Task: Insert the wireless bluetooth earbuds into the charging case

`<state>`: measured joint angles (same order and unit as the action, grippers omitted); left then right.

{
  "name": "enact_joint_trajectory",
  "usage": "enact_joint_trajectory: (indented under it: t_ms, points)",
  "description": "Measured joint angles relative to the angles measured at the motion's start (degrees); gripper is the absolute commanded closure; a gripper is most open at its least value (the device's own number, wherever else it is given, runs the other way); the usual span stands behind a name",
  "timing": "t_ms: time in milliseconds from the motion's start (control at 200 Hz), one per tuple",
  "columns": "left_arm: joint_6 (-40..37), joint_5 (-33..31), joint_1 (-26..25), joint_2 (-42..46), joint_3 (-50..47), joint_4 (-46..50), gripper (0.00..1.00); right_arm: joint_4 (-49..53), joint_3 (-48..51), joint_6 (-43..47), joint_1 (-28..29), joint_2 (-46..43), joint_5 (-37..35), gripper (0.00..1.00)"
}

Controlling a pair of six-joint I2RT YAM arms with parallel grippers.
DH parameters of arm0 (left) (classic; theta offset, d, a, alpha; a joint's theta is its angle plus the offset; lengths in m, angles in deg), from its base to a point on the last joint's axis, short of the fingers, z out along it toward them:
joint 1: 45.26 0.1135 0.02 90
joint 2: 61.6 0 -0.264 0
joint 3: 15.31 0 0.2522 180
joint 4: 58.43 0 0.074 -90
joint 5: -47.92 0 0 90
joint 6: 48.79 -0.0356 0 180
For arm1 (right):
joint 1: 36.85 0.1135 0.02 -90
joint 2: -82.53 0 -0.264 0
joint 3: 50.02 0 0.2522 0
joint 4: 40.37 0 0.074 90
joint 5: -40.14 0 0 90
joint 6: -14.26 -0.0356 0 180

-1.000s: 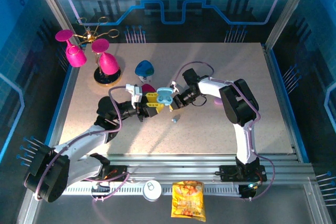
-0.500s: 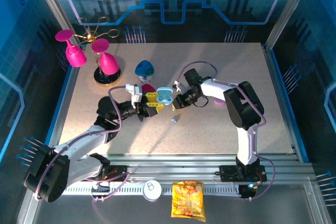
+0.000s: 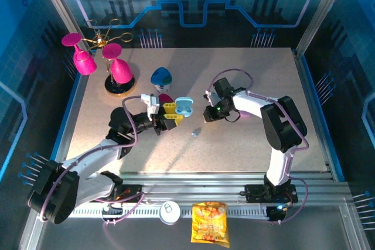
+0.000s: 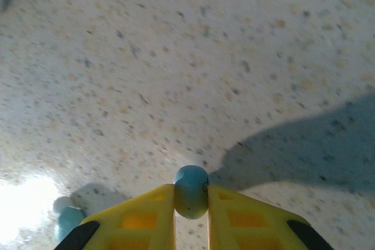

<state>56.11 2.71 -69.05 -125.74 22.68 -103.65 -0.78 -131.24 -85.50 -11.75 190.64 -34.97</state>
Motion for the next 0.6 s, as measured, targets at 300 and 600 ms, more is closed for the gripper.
enact_joint_trajectory:
  t_ms: [300,600]
  points:
    - [0.17,0.00,0.00,-1.46,0.00,-0.50,0.66,1.86,-0.02,-0.48,-0.02,0.02,-2.47,0.78]
    - [0.20,0.00,0.00,-1.57,0.00,-0.87,0.66,-0.37,0.00,-2.12,-1.40,0.48,1.77,0.72]
